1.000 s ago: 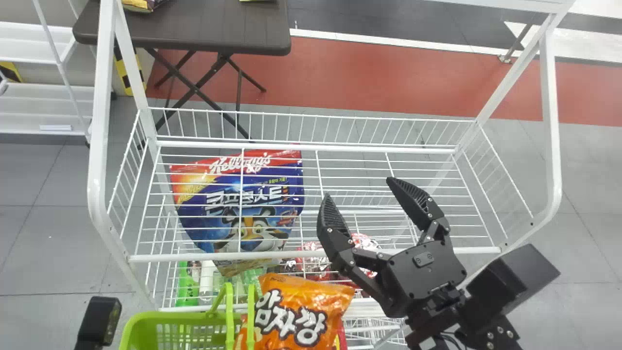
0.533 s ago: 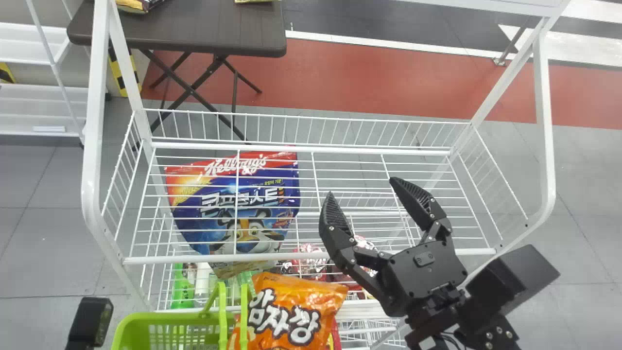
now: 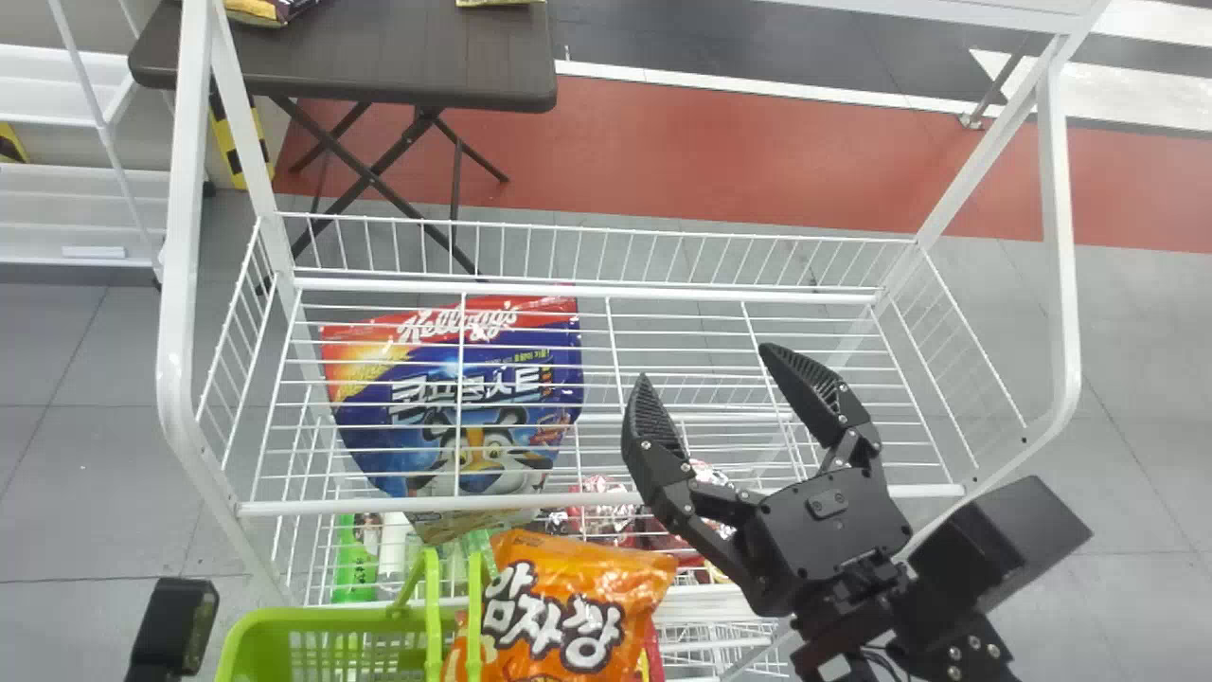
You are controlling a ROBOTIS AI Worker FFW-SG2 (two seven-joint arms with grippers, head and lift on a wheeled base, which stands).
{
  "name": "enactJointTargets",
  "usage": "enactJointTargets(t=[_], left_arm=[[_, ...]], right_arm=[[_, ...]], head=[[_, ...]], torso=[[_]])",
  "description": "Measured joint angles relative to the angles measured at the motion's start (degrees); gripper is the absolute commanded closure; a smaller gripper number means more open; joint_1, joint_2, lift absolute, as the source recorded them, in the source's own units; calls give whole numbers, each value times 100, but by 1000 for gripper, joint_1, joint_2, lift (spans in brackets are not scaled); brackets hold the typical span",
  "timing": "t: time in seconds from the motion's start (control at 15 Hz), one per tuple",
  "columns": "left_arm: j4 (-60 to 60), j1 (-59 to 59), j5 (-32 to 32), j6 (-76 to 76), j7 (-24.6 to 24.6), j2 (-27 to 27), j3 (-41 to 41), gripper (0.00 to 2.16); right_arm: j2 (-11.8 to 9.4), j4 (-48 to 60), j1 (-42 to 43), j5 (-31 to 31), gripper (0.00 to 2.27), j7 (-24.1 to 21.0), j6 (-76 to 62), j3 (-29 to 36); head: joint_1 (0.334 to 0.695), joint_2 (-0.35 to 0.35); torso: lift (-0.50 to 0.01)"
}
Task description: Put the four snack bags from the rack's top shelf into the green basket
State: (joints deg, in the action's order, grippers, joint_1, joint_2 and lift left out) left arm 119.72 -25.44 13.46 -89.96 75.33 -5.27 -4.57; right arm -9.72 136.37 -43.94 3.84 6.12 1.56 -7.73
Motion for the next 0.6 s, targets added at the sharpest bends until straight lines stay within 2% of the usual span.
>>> enactJointTargets(t=[0.6], left_arm=[[5, 4, 8, 0, 11, 0, -2, 2138]], right_arm=[[-21, 46, -14, 3, 63, -23, 2, 35]], head=[[695, -199]], torso=[[0]])
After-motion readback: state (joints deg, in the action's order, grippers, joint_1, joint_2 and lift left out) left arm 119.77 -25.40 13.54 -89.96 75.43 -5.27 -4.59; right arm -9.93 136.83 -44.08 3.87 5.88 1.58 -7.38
